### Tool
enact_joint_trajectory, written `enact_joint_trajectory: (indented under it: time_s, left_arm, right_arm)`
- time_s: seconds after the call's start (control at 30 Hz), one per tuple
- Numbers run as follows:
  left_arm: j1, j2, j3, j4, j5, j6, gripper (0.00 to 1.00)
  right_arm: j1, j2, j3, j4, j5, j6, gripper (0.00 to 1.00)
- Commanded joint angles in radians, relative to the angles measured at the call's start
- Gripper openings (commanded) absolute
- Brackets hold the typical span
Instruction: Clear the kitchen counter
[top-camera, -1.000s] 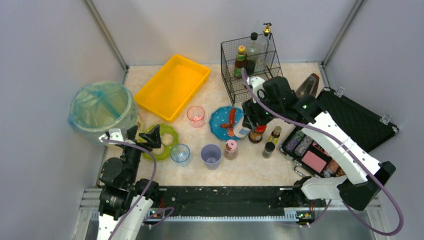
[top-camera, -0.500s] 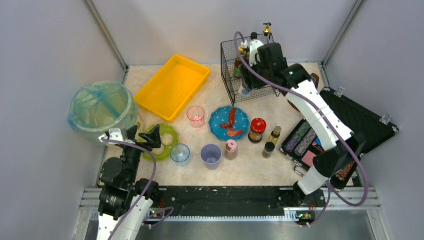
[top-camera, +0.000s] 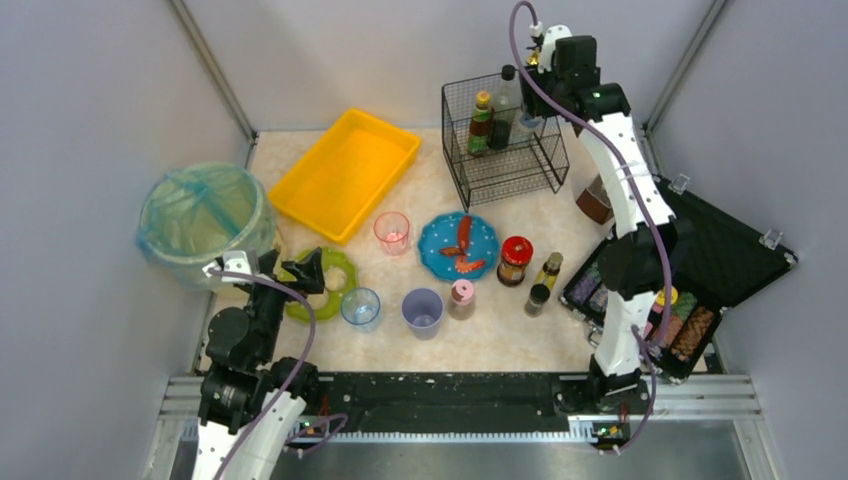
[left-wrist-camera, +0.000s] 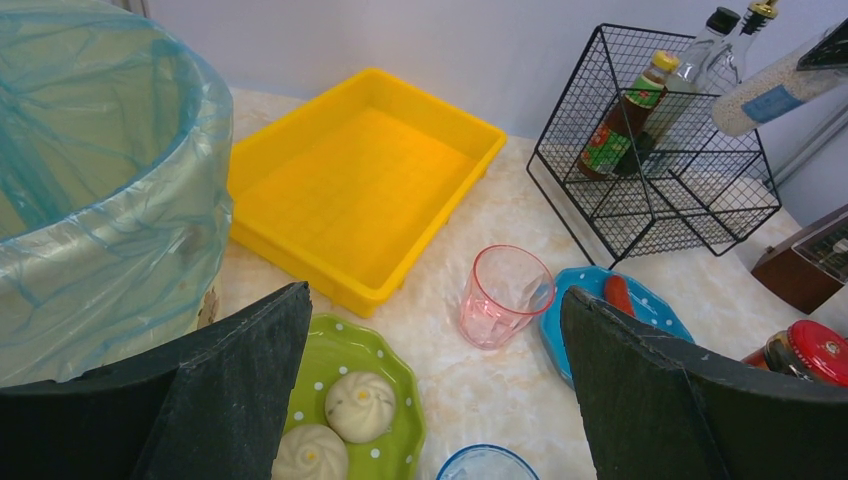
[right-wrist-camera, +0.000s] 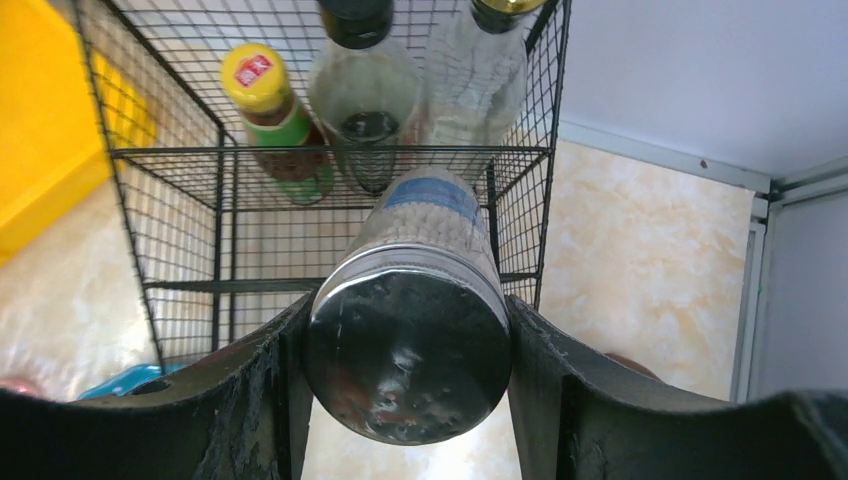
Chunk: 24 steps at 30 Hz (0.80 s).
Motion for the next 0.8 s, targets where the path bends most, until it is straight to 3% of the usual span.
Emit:
enact_joint_trajectory:
  time_s: [0.0,0.47,0.63,0.77]
  left_arm:
    - [0.0,0.031,0.005,0.036,-0.007,0.013,0.99]
    - [0.001,0.058,0.005,0.04,-0.01,0.018,0.99]
    - [0.001,0.055,0.005,0.04,-0.011,0.019,0.99]
    - [0.001,0.047,0.005,0.038,-0.012,0.018,0.99]
  right_arm:
    - [-0.036,0.046,0.064,0.122,0.002,-0.021,0.06]
    - [-0.108,0.26,0.078,0.193,-0.003,-0.023,0.11]
    - [-0.115,0.302,0.092,0.208,0.011,-0.017,0.16]
    - [-0.117,0.316,0.091,0.222,0.035,-0.012,0.31]
